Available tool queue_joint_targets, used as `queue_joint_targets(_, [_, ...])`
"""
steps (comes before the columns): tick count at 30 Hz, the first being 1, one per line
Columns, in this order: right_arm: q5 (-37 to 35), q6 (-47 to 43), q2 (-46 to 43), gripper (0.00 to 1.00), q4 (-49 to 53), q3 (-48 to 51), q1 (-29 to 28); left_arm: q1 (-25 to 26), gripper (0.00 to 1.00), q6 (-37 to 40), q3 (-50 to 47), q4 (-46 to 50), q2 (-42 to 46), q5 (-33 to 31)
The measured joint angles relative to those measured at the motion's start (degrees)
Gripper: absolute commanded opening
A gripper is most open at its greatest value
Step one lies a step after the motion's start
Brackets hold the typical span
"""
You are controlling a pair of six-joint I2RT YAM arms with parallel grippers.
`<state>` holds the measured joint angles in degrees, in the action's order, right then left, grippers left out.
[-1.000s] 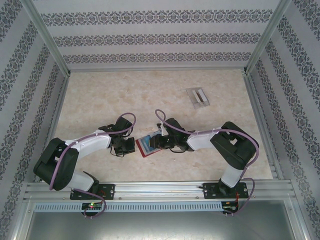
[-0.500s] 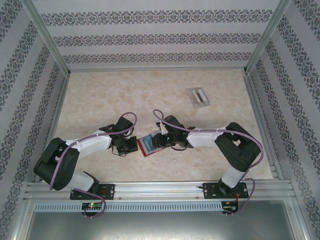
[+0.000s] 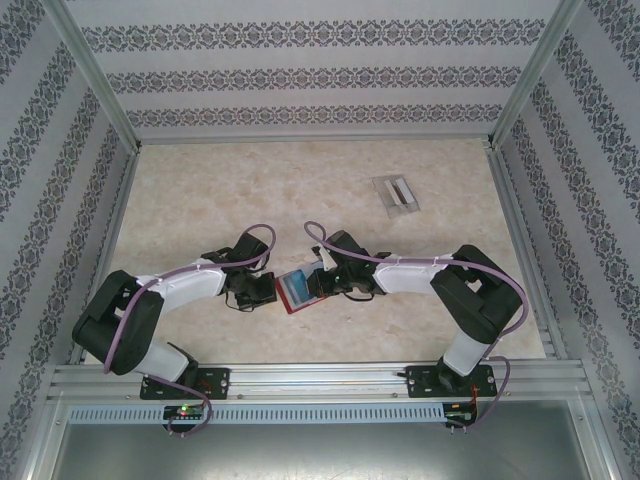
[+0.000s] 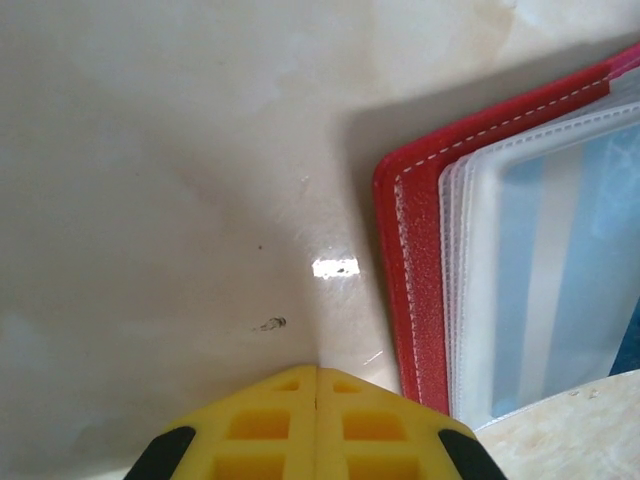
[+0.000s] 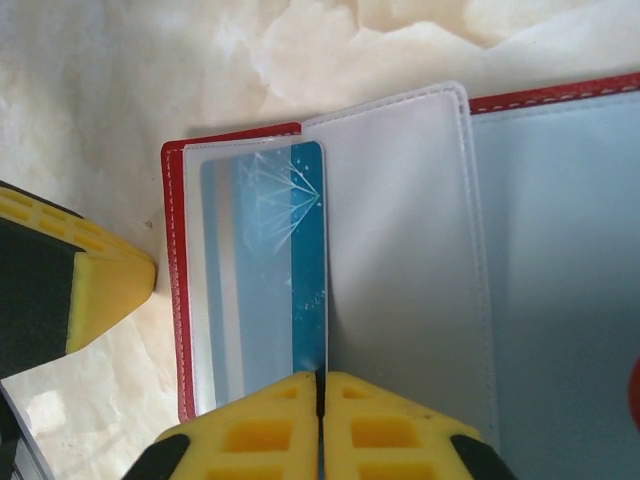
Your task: Put the credit cards into the card holder
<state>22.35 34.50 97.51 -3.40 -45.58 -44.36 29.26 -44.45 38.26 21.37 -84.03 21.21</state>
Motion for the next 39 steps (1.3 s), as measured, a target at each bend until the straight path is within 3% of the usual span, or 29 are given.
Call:
queue_joint_targets(10, [2.1,3.1,3.5,0.07,-1.3,-3.5,-2.7,0.0,0.00,0.0,1.0,0.9,-0.9,0.2])
queue_joint_targets(21, [2.4,4.4,5.4,0.24,-0.7,-4.7,-3.1,0.0,0.00,0.0,1.3,1.4,-1.1,-0.1])
queue_joint_targets(39, [-5.5,0.8,-5.9,0.45,8.4,-2.0,0.0,0.4,0.00,0.6,1.5,1.8,-1.1,-0.7])
